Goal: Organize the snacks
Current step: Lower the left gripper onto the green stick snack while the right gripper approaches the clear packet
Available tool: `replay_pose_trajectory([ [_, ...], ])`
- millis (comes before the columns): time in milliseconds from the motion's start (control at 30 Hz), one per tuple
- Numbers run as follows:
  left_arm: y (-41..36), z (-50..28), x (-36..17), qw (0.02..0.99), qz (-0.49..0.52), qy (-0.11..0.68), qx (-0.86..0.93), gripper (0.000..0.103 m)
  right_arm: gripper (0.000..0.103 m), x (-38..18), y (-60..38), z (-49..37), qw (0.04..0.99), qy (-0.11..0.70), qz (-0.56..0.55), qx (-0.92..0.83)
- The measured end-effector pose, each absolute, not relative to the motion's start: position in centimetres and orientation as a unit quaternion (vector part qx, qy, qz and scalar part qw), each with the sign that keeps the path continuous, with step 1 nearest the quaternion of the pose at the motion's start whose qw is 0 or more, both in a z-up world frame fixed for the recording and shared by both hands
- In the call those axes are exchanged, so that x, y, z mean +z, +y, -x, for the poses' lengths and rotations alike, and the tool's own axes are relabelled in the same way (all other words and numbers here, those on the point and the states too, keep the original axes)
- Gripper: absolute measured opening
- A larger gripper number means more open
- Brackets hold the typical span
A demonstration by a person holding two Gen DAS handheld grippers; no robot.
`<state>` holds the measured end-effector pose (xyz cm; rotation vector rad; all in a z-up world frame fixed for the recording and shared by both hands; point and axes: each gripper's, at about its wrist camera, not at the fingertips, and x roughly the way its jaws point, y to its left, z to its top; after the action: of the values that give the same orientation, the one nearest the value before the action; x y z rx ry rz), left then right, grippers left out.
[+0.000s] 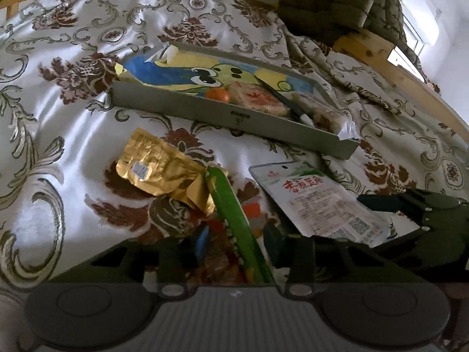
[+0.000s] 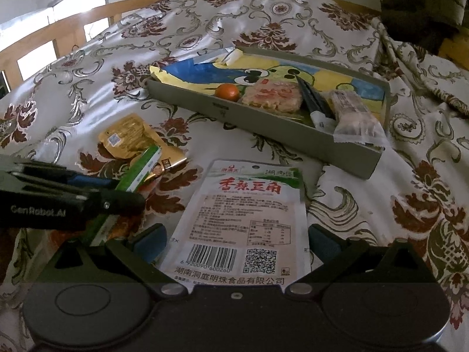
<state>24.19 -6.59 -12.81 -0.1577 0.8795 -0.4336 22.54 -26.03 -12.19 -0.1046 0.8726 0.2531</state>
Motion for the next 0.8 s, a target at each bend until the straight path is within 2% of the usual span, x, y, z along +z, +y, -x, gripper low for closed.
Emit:
replay_pose_trajectory([
  [67, -6.5, -24.2, -12.8, 0.876, 0.085, 0.424, -0.213, 0.034, 0.102, -12.2, -26.1, -22.5, 0.897, 0.421, 0.052, 0.123],
  [233, -6.2, -24.0, -12.6, 0.873, 0.097, 0.428, -0.211, 0.029, 0.102, -12.3, -26.0, -22.5, 0.897, 0.42, 0.054, 0.124],
  [800, -4.3, -25.0, -13.1, 0.848, 0.187, 0.449, -0.21, 0.032, 0.102, -12.2, -26.3, -22.6, 0.899, 0.418, 0.031, 0.132],
])
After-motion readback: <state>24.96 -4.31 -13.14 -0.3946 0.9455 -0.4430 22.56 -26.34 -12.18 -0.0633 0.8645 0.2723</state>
